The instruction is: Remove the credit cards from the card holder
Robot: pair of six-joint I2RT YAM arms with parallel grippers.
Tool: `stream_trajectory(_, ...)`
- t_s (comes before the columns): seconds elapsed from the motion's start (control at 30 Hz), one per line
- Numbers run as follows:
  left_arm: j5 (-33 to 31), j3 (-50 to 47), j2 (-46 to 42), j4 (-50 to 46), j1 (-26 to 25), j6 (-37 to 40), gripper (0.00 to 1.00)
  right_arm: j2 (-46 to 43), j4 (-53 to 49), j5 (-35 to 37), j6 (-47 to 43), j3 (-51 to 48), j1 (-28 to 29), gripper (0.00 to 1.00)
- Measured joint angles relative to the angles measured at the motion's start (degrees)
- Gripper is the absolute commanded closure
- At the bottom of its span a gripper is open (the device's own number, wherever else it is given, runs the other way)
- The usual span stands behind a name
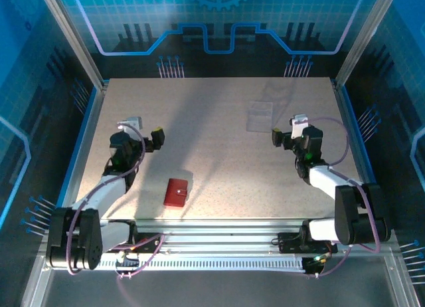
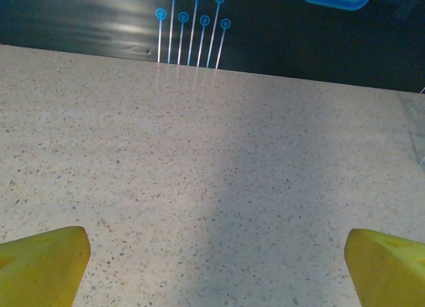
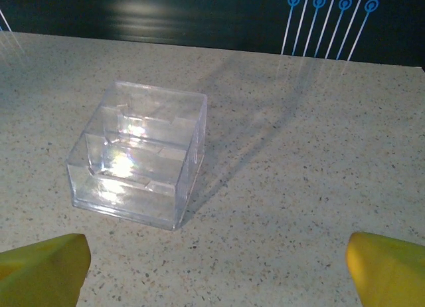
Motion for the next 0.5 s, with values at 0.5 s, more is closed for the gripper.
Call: stream_trajectory(0.5, 6.95, 27.34, 1.22, -40.61, 0.09, -10.23, 0.01, 11.74, -34.4, -3.45, 9.14, 33.64, -0.04, 0.2)
